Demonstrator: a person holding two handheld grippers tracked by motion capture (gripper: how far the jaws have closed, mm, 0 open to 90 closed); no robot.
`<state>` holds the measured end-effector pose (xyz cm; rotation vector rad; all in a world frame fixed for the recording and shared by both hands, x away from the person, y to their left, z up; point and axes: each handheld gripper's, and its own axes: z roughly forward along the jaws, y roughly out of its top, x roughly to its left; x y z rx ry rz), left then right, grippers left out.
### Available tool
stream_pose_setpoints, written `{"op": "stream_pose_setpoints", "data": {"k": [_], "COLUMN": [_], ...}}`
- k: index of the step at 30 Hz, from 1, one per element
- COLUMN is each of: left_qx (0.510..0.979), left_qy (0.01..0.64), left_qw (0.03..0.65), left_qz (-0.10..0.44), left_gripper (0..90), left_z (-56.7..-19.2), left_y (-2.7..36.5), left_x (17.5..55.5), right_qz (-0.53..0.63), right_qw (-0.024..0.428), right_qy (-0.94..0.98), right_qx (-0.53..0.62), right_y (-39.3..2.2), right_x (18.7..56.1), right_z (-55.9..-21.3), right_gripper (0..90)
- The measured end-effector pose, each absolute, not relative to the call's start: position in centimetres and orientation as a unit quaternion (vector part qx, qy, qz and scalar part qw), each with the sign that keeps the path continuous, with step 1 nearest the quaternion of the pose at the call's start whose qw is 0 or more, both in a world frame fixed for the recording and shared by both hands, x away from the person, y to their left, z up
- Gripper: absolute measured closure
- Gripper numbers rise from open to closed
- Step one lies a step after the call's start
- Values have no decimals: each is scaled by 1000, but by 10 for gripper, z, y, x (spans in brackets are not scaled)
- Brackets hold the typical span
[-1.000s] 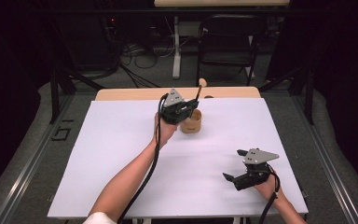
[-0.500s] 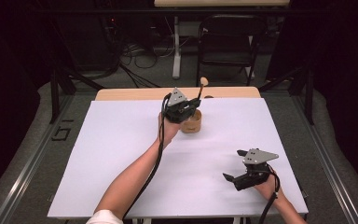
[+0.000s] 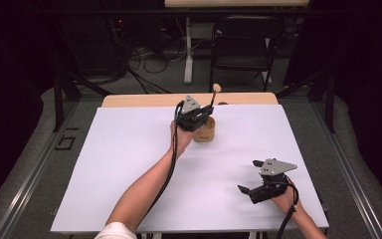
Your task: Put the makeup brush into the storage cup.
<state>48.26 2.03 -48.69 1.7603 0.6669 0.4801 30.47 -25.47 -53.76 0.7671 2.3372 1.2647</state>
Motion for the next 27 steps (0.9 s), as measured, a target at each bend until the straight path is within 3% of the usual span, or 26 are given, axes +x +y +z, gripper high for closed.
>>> {"op": "stream_pose_setpoints", "data": {"k": [20, 21, 24, 25, 26, 27], "left_qx": [756, 755, 759, 759, 756, 756], "left_qy": [292, 299, 304, 308, 311, 311], "left_qw": [549, 546, 540, 535, 535, 535], "left_qz": [206, 207, 201, 206, 213, 213], "left_gripper": [817, 743, 408, 408, 296, 245], "left_z": [-495, -495, -495, -494, -491, -491], "left_y": [16, 16, 17, 17, 19, 19], "left_x": [487, 487, 487, 485, 484, 484], "right_qz": [458, 458, 457, 457, 457, 457], "right_qw": [187, 188, 187, 187, 188, 188], "right_qy": [826, 826, 827, 827, 826, 826], "right_qx": [270, 270, 270, 270, 270, 270], "right_y": [-256, -256, -257, -257, -257, -257], "right_x": [304, 304, 304, 304, 304, 304], "right_z": [-537, -537, -536, -536, -536, -536], "right_gripper": [0, 0, 0, 0, 0, 0]}}
